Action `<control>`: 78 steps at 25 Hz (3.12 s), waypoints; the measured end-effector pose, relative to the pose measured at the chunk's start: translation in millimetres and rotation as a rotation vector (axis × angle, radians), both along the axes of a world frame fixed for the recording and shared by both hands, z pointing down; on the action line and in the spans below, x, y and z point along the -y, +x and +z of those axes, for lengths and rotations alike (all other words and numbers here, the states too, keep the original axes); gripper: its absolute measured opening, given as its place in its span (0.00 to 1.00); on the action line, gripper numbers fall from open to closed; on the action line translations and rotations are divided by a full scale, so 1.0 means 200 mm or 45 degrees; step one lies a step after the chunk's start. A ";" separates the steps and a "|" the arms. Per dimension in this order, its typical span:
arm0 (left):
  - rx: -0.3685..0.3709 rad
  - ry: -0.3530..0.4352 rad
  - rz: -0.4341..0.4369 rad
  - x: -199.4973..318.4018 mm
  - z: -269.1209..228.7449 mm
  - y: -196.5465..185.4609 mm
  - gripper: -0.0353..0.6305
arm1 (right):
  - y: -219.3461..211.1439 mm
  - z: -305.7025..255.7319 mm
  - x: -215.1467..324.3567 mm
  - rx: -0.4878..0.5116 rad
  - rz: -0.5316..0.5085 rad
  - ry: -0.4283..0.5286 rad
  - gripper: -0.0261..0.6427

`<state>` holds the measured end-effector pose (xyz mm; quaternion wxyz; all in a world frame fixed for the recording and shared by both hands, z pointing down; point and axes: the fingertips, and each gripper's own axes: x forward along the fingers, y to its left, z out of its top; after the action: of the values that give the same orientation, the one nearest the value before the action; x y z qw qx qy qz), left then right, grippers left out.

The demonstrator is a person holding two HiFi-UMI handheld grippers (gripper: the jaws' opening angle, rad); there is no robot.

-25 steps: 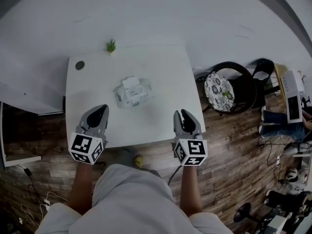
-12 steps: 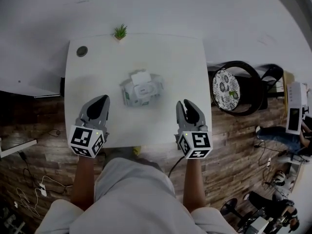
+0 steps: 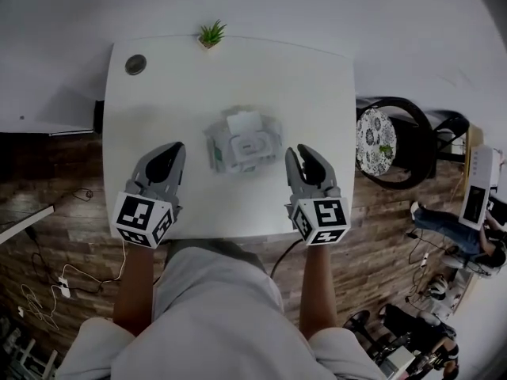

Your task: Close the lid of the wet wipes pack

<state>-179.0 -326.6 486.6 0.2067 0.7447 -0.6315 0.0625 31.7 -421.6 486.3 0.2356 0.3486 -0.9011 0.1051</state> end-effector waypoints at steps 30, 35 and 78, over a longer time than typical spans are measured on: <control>-0.020 -0.133 -0.095 0.14 0.18 -0.04 0.05 | -0.41 0.31 0.25 -0.073 -0.601 -0.289 0.18; -0.016 -0.164 -0.095 0.14 0.23 -0.04 0.05 | -0.48 0.39 0.26 -0.111 -0.714 -0.323 0.18; 0.004 -0.207 -0.029 0.22 0.29 0.03 0.05 | -0.55 0.59 0.19 -0.489 -1.513 -0.661 0.18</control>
<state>-172.8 -369.7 545.5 0.2664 0.7181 -0.6330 0.1124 -79.0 -460.4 603.8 0.4854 -0.2616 -0.8274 0.1068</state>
